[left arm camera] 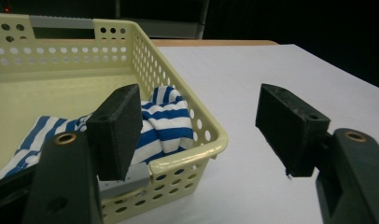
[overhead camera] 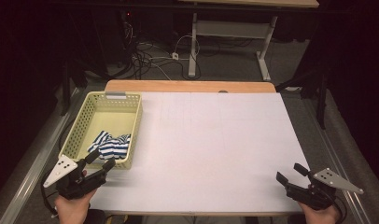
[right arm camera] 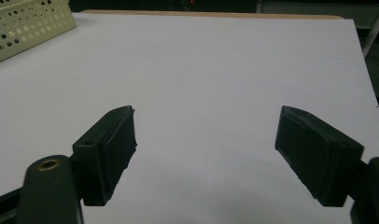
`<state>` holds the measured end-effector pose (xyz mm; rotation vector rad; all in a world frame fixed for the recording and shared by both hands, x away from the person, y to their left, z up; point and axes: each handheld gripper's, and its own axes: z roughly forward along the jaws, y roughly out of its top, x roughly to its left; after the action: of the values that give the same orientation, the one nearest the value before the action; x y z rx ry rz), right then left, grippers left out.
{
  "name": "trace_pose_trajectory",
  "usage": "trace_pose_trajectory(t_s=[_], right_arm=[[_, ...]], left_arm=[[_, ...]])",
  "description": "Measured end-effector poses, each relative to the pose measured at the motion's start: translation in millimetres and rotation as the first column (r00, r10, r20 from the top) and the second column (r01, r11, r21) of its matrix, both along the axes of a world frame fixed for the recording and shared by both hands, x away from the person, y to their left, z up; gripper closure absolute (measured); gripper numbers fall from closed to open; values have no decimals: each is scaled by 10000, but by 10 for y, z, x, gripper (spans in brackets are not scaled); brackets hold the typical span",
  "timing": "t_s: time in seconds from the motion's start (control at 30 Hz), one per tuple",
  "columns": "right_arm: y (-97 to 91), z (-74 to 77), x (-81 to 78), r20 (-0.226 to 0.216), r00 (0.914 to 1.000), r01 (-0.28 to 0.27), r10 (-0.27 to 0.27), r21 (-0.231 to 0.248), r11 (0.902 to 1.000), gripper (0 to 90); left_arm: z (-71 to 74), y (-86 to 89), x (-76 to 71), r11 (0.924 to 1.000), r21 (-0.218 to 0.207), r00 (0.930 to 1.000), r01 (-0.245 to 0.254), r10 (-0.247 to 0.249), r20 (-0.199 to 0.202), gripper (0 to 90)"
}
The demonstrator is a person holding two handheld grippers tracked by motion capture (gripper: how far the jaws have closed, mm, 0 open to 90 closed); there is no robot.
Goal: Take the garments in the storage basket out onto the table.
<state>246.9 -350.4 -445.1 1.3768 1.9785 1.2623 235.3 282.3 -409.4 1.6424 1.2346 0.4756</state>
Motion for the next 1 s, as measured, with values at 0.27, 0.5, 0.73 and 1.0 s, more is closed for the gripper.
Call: trace_pose_trajectory(t_s=[0.27, 0.5, 0.73, 1.0], right_arm=[[10, 16, -2, 266, 9996, 38, -40, 78, 10000, 215], [49, -5, 59, 150, 9998, -143, 145, -119, 9998, 216], [91, -28, 71, -7, 9994, -349, 349, -252, 9991, 215], [75, -31, 69, 1, 9995, -302, 302, -125, 9995, 214]], left_arm=[[46, -61, 79, 9996, 78, 9996, 269, -269, 43, 303], [82, -100, 166, 9991, 174, 9992, 392, -394, 114, 303], [130, -132, 213, 9982, 275, 9984, 531, -536, 184, 302], [189, -147, 277, 9980, 282, 9980, 562, -570, 276, 301]])
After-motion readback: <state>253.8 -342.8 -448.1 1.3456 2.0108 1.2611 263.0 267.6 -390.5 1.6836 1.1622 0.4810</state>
